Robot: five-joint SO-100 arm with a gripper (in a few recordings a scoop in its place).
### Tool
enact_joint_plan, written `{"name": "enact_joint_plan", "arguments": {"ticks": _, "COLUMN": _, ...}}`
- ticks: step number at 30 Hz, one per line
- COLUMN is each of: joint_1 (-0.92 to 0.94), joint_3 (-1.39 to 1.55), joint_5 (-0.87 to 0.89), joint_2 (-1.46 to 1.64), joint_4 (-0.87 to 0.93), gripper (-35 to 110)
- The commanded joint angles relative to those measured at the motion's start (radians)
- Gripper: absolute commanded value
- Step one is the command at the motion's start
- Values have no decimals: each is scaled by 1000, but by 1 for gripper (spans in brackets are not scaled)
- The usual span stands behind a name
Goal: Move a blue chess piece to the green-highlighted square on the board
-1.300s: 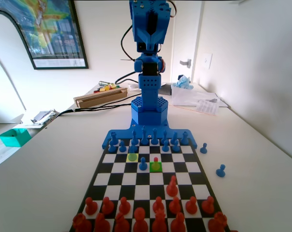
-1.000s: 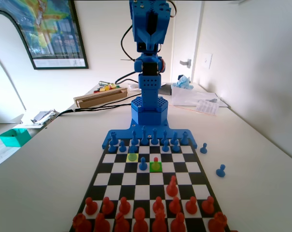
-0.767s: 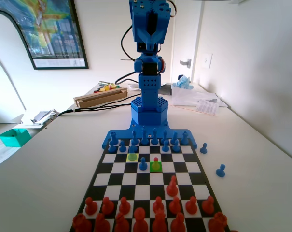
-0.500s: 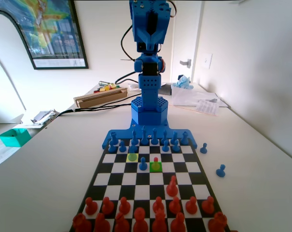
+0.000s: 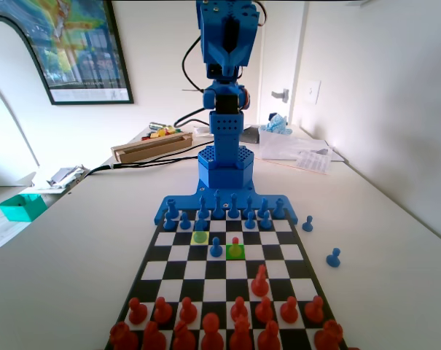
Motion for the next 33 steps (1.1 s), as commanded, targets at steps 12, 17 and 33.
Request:
{"name": "enact_joint_plan", "arguments": {"ticks": 12, "joint_1": -40, "joint_3": -400, "joint_5": 250, "joint_2": -411, "joint_4": 48, "gripper": 1}}
{"name": "enact_joint_plan", "arguments": {"ticks": 17, "joint_1": -14, "joint_3": -454, "joint_5": 319, "joint_2": -589, "joint_4": 6, "gripper": 1}}
{"name": "enact_joint_plan", "arguments": {"ticks": 33, "joint_1": 6, "joint_3": -351, "joint_5": 629, "joint_2": -1042, "joint_4": -265, "gripper": 1}}
